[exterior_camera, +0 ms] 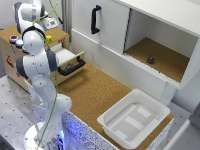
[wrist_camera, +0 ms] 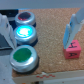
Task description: Turn off the blue light
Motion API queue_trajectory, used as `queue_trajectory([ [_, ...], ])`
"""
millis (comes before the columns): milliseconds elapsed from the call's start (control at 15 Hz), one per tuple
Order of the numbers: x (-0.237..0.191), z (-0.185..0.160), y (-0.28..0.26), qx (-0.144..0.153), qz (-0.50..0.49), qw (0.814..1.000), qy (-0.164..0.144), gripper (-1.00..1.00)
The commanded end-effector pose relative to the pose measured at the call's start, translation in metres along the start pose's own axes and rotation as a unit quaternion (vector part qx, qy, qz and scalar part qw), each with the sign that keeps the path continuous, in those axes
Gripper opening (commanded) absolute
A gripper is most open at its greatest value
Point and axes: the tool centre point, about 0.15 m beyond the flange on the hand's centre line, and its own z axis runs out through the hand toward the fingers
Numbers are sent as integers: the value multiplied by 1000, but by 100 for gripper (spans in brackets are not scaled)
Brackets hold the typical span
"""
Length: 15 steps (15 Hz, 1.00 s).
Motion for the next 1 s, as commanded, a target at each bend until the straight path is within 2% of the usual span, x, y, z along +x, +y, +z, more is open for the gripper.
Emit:
queue_trajectory([
  [0,45,0,-36,-13,76,996,-51,100],
  [267,65,0,-47,-33,132,989,-64,100],
  [400,73,3,-52,-23,146,987,-66,100],
  [467,76,3,-51,-15,149,987,-58,100],
  [667,90,1,-41,-22,136,989,-62,100],
  [733,95,2,-38,-23,128,989,-64,-100],
  [933,111,2,-35,-23,97,993,-70,-100],
])
